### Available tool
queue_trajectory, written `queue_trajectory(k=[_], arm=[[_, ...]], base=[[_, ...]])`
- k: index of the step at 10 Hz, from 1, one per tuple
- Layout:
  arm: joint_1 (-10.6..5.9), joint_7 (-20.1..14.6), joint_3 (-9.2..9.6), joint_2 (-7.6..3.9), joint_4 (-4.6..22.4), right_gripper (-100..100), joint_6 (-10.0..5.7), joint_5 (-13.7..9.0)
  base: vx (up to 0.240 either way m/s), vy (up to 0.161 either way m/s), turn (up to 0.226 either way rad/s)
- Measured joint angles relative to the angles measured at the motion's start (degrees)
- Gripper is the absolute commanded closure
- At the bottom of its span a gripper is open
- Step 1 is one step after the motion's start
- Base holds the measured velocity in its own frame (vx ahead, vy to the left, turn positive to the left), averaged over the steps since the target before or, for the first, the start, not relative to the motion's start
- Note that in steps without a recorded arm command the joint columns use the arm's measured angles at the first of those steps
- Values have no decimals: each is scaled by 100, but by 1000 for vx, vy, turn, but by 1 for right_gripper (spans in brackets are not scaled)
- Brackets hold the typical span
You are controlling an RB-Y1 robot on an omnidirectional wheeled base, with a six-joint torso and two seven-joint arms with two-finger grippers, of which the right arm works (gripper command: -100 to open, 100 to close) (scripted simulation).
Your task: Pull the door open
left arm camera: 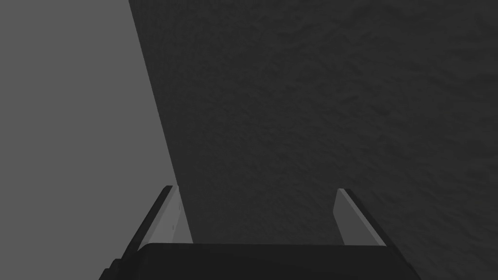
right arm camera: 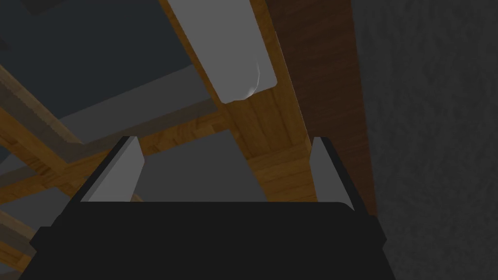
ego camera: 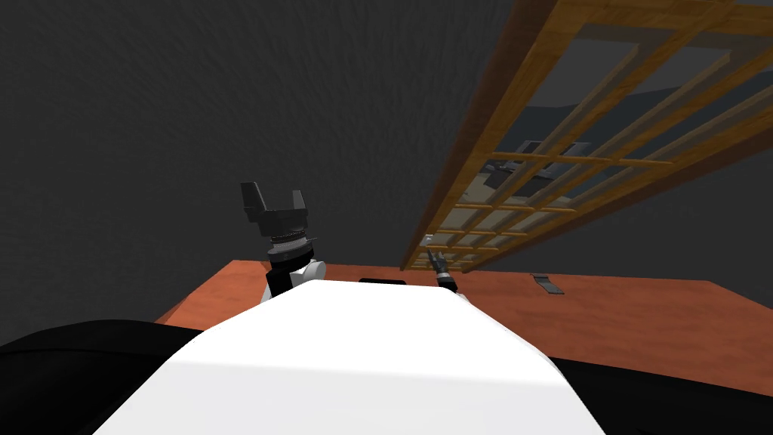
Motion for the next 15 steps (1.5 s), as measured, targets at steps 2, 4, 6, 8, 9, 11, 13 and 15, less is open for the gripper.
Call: queue_trajectory(k=[2, 4, 6, 8, 9, 11, 13, 15], arm=[[40, 285, 14, -23, -23, -100, -35, 70], [87, 556, 29, -54, -52, -100, -74, 152], [125, 827, 46, -87, -60, -100, -124, 241], [178, 1105, 65, -120, -90, -100, -171, 339], [201, 1216, 74, -134, -109, -100, -183, 381], [218, 1367, 84, -155, -104, -100, -215, 436], [204, 1380, 29, -169, -48, -100, -220, 393], [197, 1415, -45, -178, 29, -100, -247, 335]], base=[[-3, 26, -122], [-5, 22, -53], [-1, 26, -118], [-4, 27, -98], [-4, 23, -105], [56, 21, 48], [186, 25, 95], [216, 26, 124]])
